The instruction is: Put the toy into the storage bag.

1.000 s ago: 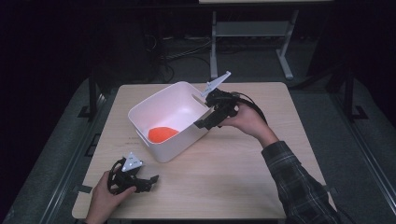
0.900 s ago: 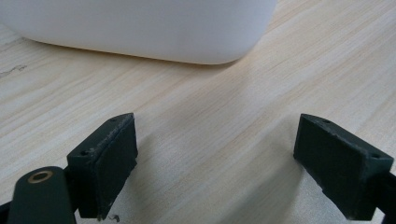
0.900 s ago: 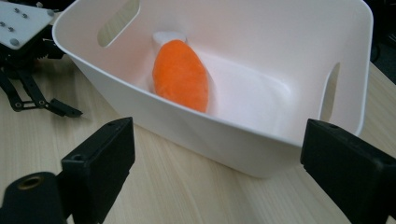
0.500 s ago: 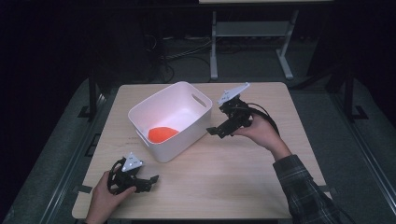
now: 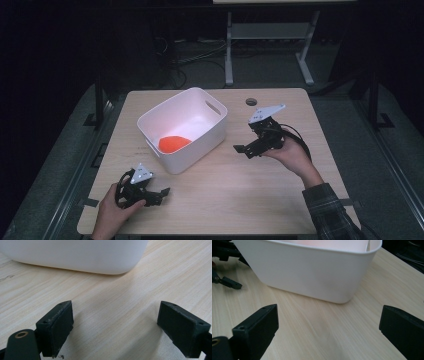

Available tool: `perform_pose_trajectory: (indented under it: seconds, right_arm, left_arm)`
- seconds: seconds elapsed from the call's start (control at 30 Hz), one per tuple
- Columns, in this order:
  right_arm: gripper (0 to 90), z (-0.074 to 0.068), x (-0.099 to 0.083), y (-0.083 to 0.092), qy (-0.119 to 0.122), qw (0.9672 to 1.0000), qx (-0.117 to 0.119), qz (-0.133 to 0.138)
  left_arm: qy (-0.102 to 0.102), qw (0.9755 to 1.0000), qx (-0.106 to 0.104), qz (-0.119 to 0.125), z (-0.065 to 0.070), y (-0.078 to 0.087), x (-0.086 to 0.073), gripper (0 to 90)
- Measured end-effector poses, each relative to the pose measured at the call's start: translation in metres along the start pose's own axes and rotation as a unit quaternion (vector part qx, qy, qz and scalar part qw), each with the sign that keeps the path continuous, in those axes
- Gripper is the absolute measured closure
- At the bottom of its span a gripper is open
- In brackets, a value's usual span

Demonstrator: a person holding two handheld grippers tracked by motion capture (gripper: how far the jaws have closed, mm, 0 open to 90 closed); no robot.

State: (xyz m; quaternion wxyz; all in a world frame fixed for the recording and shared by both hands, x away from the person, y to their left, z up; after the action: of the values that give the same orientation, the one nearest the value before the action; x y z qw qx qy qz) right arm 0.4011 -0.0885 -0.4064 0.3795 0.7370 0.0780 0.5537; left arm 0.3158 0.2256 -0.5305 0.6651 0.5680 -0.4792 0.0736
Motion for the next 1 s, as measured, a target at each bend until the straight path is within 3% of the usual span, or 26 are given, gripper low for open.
perform_pose_trajectory:
  seconds: [0.57, 1.0]
  right_arm:
    - [2.1, 0.001, -0.065, 0.003, -0.037, 0.9984, -0.032, 0.027]
    - [2.1, -0.004, -0.111, 0.004, -0.062, 0.9966, -0.051, 0.02]
  left_arm:
    - [-0.001, 1.0, 0.0, 0.0, 0.0, 0.0, 0.0, 12.6]
    - [0.0, 1.0, 0.0, 0.001, 0.0, 0.0, 0.0, 12.7]
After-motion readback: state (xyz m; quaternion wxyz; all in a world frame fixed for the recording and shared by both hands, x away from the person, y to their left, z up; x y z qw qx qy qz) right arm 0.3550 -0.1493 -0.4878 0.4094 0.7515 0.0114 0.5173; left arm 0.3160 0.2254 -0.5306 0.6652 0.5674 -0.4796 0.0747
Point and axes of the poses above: each handheld gripper's, and its own axes: y roughly backward along the jaws, x roughly out of its top, z roughly to its right, the point moved 8 cm from there along -y, roughly forward along the jaws, and after that the axes turned 8 degrees about x, right-handed, at the moved point
